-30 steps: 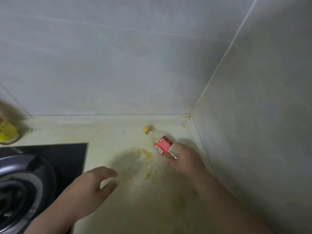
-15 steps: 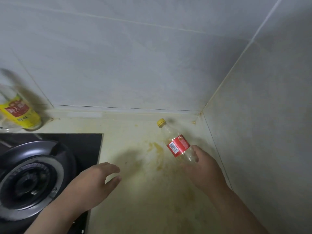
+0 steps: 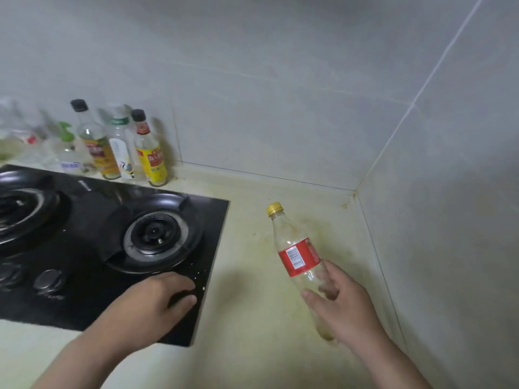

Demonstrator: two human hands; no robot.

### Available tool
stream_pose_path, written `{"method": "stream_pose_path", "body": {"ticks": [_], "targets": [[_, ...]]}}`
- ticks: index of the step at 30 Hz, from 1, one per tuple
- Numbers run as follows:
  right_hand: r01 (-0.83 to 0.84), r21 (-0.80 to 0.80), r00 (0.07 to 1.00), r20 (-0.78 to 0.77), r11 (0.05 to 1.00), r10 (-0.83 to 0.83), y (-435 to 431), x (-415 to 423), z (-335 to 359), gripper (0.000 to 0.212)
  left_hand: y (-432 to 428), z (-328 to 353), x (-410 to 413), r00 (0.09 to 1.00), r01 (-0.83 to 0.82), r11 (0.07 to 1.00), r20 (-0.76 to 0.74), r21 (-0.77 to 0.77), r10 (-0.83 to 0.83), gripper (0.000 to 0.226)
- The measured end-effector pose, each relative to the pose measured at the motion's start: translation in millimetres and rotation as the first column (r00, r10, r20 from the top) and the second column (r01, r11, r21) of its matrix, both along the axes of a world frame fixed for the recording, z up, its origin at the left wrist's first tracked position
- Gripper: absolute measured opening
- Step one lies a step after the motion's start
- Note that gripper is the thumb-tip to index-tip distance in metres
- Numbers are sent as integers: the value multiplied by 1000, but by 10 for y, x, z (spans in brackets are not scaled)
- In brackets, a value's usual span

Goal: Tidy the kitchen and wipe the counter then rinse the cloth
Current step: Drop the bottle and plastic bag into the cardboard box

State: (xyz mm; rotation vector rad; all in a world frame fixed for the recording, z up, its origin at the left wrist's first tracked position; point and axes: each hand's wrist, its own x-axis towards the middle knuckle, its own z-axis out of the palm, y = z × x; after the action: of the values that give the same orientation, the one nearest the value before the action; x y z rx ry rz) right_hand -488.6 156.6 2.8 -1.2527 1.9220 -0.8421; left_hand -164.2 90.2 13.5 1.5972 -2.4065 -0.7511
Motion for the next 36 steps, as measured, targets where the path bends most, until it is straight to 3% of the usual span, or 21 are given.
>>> {"method": "stream_pose_path", "body": {"ticks": [11, 16, 22, 30, 33, 36], "targets": [[-356, -40, 935, -26, 934, 355, 1087, 1303, 310, 46, 2048, 349, 1353, 935, -354, 934, 12, -51, 355, 8], [-608, -25, 794, -41, 794, 606, 1289, 2375, 423, 45, 2936, 519, 2196, 803, -595, 798, -20, -96, 596, 14], [-789, 7, 613, -55, 614, 788, 1484, 3657, 626, 42, 3944, 547, 3121, 620, -781, 619, 12, -84, 784, 7], [-879, 44, 475, -31, 476, 880, 1941, 5450, 529, 54, 4980, 403, 4472, 377, -926, 378, 53, -2, 925, 7], [-900, 55, 433, -20, 433, 901, 2140, 6070, 447, 47, 5235, 358, 5011, 325, -946, 325, 52, -2, 944, 9], [-914, 52, 403, -2, 402, 915, 2299, 6596, 405, 45, 5454, 290, 5482, 294, -956, 293, 86, 23, 952, 27]]}}
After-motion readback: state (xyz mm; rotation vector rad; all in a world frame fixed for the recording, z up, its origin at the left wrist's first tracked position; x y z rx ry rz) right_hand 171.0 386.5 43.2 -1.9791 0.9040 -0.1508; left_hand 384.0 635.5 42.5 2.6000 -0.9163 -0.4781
